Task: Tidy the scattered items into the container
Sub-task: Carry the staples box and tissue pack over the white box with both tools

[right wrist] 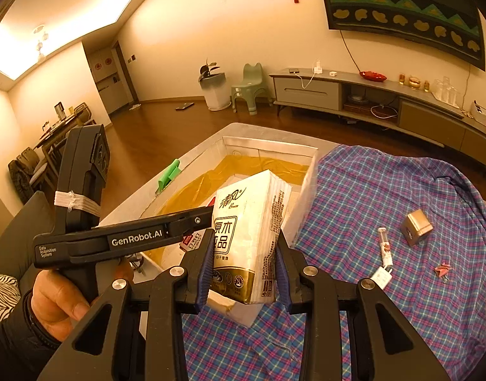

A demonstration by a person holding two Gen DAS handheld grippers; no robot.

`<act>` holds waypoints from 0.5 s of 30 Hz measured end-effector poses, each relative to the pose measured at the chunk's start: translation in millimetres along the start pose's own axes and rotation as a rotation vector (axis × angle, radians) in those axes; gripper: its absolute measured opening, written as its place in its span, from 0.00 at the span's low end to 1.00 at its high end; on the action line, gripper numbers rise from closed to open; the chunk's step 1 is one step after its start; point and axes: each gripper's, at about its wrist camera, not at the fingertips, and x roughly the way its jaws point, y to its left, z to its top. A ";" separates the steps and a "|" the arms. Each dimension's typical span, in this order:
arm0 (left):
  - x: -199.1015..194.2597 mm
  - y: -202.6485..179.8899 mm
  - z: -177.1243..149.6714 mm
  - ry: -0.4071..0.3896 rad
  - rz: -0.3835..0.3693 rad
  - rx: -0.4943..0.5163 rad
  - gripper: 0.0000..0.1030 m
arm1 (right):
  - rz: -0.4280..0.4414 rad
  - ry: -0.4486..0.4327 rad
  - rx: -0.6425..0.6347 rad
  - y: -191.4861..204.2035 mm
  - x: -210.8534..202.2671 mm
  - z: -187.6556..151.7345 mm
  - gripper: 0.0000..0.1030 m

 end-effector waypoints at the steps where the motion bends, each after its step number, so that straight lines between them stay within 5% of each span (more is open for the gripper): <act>1: 0.0 2.9 1.0 -0.001 -0.002 -0.009 0.39 | 0.001 0.005 -0.004 1.0 3.9 3.2 0.35; 15: 19.5 36.6 4.0 0.041 0.019 -0.095 0.39 | 0.000 0.080 -0.021 -0.9 55.2 33.4 0.35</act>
